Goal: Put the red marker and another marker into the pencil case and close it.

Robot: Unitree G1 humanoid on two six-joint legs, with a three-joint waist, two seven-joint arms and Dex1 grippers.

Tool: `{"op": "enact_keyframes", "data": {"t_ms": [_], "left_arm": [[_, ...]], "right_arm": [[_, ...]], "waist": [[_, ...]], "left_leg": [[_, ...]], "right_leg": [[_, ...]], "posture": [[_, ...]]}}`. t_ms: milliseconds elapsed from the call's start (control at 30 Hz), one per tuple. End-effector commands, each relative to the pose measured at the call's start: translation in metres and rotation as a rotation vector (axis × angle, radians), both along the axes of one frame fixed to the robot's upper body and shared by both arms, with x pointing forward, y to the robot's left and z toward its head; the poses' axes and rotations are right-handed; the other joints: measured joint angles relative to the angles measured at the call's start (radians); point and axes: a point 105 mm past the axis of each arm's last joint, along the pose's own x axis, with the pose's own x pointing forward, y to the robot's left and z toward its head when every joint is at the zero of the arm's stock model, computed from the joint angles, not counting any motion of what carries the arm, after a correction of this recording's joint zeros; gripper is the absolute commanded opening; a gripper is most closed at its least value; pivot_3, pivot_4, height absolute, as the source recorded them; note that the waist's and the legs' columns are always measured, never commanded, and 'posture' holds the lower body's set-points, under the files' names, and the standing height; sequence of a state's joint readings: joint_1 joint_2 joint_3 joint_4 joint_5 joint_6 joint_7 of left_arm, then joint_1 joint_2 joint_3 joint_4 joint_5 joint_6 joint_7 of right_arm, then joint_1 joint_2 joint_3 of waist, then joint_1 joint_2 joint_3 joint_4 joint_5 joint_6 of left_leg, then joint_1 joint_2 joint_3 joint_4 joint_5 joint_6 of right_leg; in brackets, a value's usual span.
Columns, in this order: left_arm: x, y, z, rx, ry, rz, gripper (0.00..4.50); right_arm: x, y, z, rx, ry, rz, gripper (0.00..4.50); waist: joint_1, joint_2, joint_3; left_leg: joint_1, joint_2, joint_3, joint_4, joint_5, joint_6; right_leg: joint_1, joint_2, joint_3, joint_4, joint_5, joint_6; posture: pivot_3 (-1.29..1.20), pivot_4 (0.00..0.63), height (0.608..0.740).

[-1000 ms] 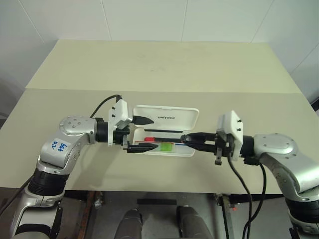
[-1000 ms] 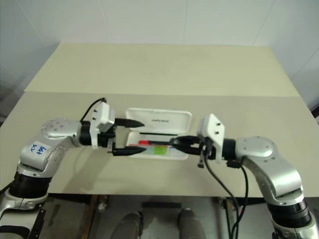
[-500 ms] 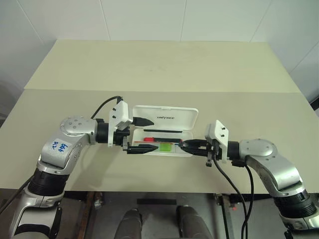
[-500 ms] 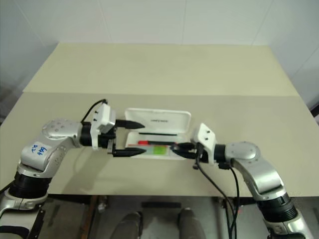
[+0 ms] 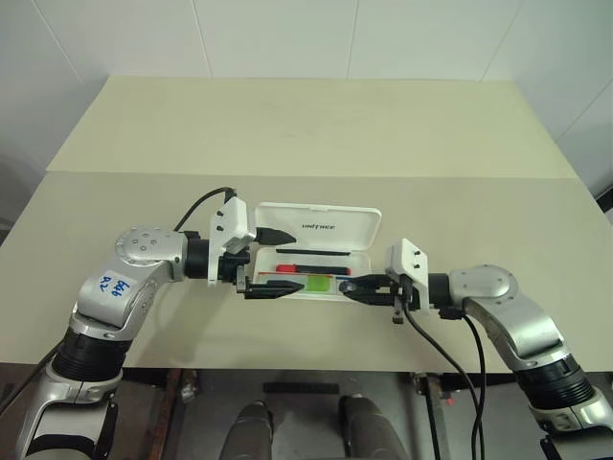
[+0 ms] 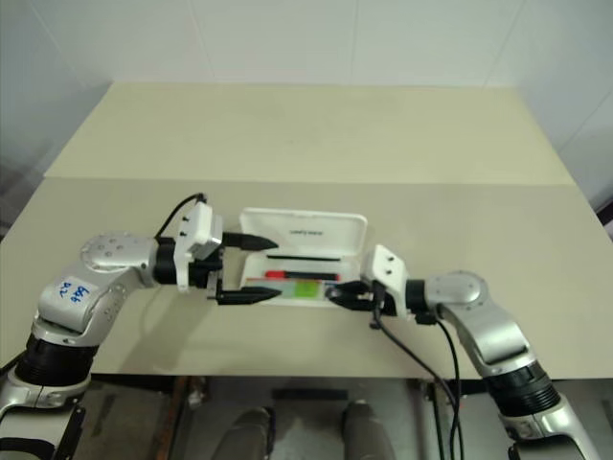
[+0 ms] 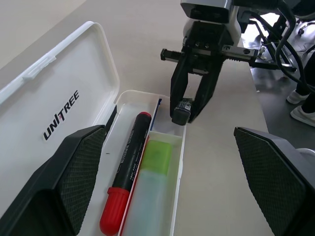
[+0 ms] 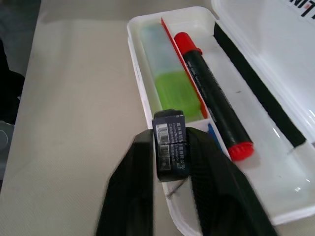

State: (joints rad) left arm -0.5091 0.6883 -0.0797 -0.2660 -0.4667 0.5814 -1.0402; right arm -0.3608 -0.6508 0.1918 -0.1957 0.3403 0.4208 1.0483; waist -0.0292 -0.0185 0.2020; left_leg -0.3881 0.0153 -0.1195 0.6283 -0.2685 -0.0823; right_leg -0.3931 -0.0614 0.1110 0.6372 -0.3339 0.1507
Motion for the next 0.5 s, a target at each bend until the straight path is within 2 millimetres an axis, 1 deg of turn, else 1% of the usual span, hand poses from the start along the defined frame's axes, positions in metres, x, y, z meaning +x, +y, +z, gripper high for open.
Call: {"op": "enact_keyframes", "data": {"t_ms": [33,67,100,200,333,500], "left_arm": [[-0.005,0.001,0.011,-0.006,-0.047,-0.011,4.5],[-0.004,0.001,0.011,-0.006,-0.047,-0.011,4.5],[-0.004,0.001,0.011,-0.006,-0.047,-0.011,4.5],[-0.004,0.001,0.012,-0.007,-0.048,-0.012,4.5],[-0.004,0.001,0.012,-0.009,-0.048,-0.012,4.5],[-0.004,0.003,0.012,-0.014,-0.044,-0.014,4.5]], "right_arm": [[-0.002,0.004,0.005,0.017,-0.024,0.009,2.47],[-0.001,0.004,0.006,0.017,-0.037,0.004,2.78],[0.001,0.004,0.007,0.018,-0.049,-0.003,3.22],[0.007,0.004,0.014,0.041,-0.083,-0.031,4.29],[0.008,0.001,0.024,0.052,-0.104,-0.037,4.29],[0.0,-0.005,0.037,0.055,-0.113,-0.027,4.29]], "waist": [[0.0,0.0,0.0],[0.0,0.0,0.0],[-0.001,0.0,0.0],[-0.001,0.0,0.0],[0.0,0.0,0.0],[0.001,0.0,0.0]], "left_leg": [[0.0,0.0,0.0,0.0,0.0,0.0],[0.0,0.0,0.0,0.0,0.0,0.0],[0.0,0.0,0.0,0.0,0.0,0.0],[0.0,0.0,0.0,0.0,0.0,0.0],[0.0,0.0,0.0,0.0,0.0,0.0],[0.0,0.0,0.0,0.0,0.0,0.0]], "right_leg": [[0.0,0.0,0.0,0.0,0.0,0.0],[0.0,0.0,0.0,0.0,0.0,0.0],[0.0,0.0,0.0,0.0,0.0,0.0],[0.0,0.0,0.0,0.0,0.0,0.0],[0.0,0.0,0.0,0.0,0.0,0.0],[0.0,0.0,0.0,0.0,0.0,0.0]], "posture": [[0.0,0.15,0.74],[0.0,0.15,0.74],[0.0,0.15,0.74],[0.0,0.15,0.74],[0.0,0.15,0.74],[0.0,0.15,0.74]]}}
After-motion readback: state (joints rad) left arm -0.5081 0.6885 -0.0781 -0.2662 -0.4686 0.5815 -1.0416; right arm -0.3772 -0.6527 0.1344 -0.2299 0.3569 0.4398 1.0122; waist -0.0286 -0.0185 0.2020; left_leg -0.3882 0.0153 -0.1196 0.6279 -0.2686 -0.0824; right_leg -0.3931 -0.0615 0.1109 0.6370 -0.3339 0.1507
